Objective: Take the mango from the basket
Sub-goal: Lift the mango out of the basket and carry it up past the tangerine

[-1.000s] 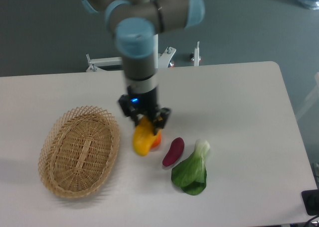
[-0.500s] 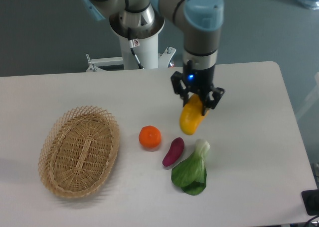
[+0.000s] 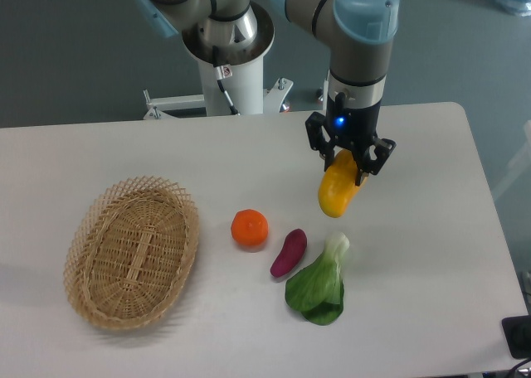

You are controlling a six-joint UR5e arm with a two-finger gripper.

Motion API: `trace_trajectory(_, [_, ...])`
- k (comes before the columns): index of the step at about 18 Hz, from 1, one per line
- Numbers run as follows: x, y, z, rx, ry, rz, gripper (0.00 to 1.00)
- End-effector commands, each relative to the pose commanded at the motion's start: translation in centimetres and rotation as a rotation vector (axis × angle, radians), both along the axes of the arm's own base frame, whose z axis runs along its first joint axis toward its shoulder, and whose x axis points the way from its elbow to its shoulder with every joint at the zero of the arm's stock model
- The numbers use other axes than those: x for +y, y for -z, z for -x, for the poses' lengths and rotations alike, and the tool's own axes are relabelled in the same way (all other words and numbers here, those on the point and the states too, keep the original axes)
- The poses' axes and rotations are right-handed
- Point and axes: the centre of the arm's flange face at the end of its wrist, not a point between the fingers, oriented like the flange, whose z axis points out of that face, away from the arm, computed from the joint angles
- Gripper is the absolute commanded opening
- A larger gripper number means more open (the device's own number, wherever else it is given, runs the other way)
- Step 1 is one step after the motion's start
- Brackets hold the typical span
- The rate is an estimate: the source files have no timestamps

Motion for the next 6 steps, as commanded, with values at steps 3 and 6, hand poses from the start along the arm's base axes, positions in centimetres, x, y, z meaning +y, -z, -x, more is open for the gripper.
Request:
trace_trajectory(3, [-0.06, -0.02, 0.07, 0.001, -0.002, -0.001, 0.41])
trace_trajectory(6, [-0.25, 0.15, 0.18, -0.004, -0.006, -0.001, 0.41])
